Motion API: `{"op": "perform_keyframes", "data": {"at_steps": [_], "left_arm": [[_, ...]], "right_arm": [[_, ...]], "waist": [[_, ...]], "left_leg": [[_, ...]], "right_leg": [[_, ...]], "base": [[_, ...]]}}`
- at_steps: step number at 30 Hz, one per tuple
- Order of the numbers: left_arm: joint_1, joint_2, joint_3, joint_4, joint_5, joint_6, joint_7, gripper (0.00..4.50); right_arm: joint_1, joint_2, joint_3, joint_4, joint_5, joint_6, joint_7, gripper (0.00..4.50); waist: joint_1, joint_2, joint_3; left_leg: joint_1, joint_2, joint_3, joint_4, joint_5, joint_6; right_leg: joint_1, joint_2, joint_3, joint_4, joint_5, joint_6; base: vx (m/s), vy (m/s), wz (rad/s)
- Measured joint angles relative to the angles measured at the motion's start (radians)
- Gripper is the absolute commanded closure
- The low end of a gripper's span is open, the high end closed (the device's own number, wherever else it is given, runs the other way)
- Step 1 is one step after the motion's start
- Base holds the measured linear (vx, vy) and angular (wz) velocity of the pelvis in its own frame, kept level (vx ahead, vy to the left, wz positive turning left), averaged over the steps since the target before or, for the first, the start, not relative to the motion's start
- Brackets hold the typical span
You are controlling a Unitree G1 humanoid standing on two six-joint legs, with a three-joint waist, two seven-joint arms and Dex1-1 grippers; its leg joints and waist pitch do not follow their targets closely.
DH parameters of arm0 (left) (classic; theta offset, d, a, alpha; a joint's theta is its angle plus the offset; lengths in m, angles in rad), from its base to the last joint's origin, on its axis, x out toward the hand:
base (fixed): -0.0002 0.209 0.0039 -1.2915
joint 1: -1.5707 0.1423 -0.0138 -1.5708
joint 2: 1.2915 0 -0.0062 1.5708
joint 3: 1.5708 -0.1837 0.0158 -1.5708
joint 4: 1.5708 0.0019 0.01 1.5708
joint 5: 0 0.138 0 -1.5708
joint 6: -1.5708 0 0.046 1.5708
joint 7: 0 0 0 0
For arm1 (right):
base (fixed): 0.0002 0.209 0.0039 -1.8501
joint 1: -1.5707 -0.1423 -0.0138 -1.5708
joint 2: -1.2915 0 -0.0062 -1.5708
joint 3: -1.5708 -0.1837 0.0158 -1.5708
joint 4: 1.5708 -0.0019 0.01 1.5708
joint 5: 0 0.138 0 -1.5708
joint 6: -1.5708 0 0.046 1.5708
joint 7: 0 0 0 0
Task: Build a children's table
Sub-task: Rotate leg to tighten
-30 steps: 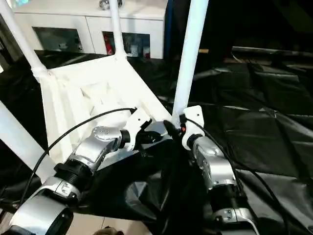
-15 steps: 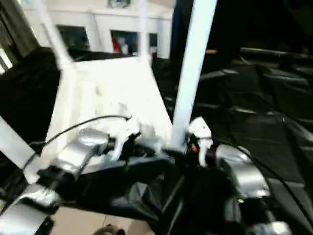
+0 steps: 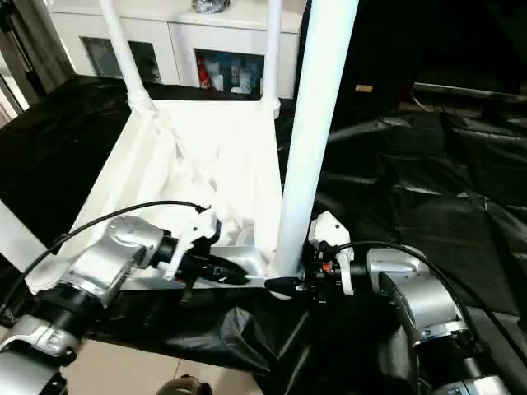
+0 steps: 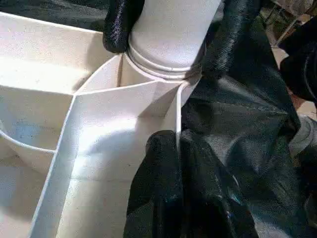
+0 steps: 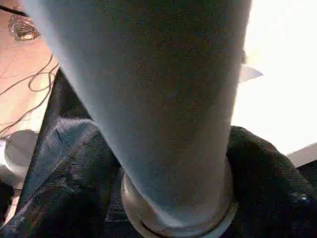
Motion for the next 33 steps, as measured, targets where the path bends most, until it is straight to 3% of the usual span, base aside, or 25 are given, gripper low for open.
{"op": "perform_keyframes", "data": {"at_steps": [5, 15, 18, 20, 23, 27, 31, 32, 33], "left_arm": [[0.001, 0.0, -0.002, 0.0, 0.0, 0.002, -0.002, 4.5], [0.0, -0.024, 0.005, 0.024, 0.002, 0.002, 0.055, 4.5], [-0.018, -0.058, 0.025, 0.068, 0.021, -0.009, 0.145, 4.5], [-0.058, -0.101, 0.052, 0.127, 0.046, -0.009, 0.253, 4.5], [-0.078, -0.16, 0.068, 0.167, 0.06, -0.008, 0.369, 4.5], [-0.122, -0.221, 0.09, 0.231, 0.075, -0.005, 0.502, 4.5], [-0.136, -0.247, 0.108, 0.261, 0.08, -0.005, 0.548, 4.5], [-0.139, -0.248, 0.112, 0.265, 0.08, -0.005, 0.548, 4.5], [-0.139, -0.248, 0.113, 0.265, 0.08, -0.005, 0.548, 4.5]], "right_arm": [[0.0, -0.001, 0.0, -0.003, -0.002, 0.01, -0.002, 1.84], [0.02, 0.035, -0.02, -0.013, -0.007, 0.035, -0.079, 1.94], [0.006, 0.1, -0.059, 0.035, -0.036, 0.032, -0.207, 1.94], [-0.043, 0.183, -0.1, 0.105, -0.057, 0.037, -0.374, 1.94], [-0.077, 0.248, -0.143, 0.154, -0.067, 0.047, -0.53, 1.95], [-0.141, 0.334, -0.185, 0.23, -0.087, 0.042, -0.73, 1.95], [-0.172, 0.377, -0.198, 0.274, -0.112, 0.009, -0.813, 1.95], [-0.176, 0.38, -0.199, 0.279, -0.112, -0.002, -0.813, 1.61], [-0.176, 0.381, -0.2, 0.281, -0.111, -0.007, -0.81, 1.61]], "waist": [[0.0, 0.0, 0.0], [-0.001, 0.0, 0.0], [-0.013, -0.001, 0.0], [-0.039, -0.002, 0.001], [-0.057, -0.002, 0.001], [-0.064, -0.001, 0.0], [-0.067, 0.003, -0.003], [-0.067, 0.003, -0.003], [-0.066, 0.003, -0.003]], "left_leg": [[0.0, 0.0, 0.0, 0.0, 0.0, 0.0], [0.0, 0.0, 0.0, 0.001, 0.0, 0.0], [0.004, 0.0, 0.0, 0.001, 0.0, 0.0], [0.005, 0.0, 0.0, 0.0, 0.0, -0.001], [0.006, 0.0, 0.0, 0.0, 0.0, -0.001], [0.006, 0.0, 0.0, -0.002, 0.001, -0.001], [0.005, 0.0, 0.0, -0.003, 0.001, -0.003], [0.004, 0.0, 0.0, -0.004, 0.001, -0.003], [0.004, 0.0, 0.0, -0.004, 0.001, -0.003]], "right_leg": [[0.0, 0.0, 0.0, 0.0, 0.0, 0.0], [0.0, 0.0, 0.0, 0.0, 0.0, -0.001], [0.002, 0.0, 0.001, 0.001, 0.001, -0.002], [0.001, 0.0, 0.0, 0.001, 0.001, 0.0], [0.002, 0.0, 0.001, 0.001, 0.001, 0.0], [0.0, 0.0, 0.0, 0.001, 0.003, -0.002], [0.0, 0.001, 0.0, 0.0, 0.002, -0.001], [-0.001, 0.001, 0.0, 0.0, 0.002, -0.002], [-0.001, 0.001, 0.0, 0.0, 0.002, -0.002]], "base": [[0.0, 0.0, 0.0], [0.0, 0.0, 0.0], [0.0, 0.0, 0.0], [0.0, 0.0, 0.0], [0.0, 0.0, 0.0], [0.0, 0.0, 0.0], [0.0, 0.0, 0.0], [0.0, 0.0, 0.0], [0.0, 0.0, 0.0]]}}
